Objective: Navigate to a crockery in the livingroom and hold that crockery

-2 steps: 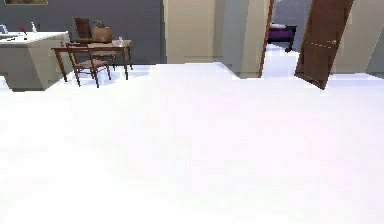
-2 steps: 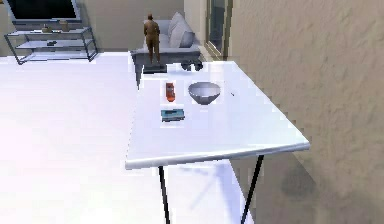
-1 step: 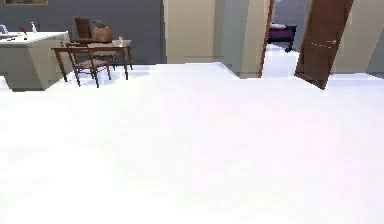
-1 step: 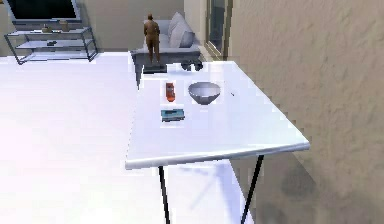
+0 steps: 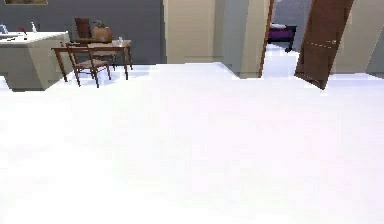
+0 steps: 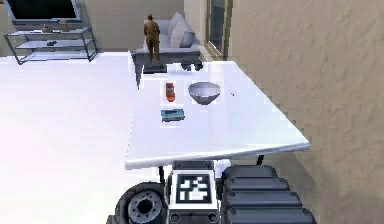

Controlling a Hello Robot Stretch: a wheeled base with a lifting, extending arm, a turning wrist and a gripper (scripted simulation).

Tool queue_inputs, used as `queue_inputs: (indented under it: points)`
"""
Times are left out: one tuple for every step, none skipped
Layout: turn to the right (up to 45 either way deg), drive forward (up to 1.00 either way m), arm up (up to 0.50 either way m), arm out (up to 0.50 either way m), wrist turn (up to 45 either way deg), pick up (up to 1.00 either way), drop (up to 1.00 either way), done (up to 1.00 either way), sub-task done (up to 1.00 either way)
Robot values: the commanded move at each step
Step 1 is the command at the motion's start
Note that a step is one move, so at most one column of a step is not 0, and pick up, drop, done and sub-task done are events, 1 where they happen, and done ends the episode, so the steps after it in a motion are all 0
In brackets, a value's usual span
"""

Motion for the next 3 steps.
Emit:
queue_inputs:
  points:
    - [0.0,0.0,0.0,0.48,0.0,0.0,0.0,0.0,0.0]
    - [0.0,0.0,0.0,0.0,45.0,0.0,0.0,0.0,0.0]
    - [0.0,0.0,0.0,0.0,45.0,0.0,0.0,0.0,0.0]
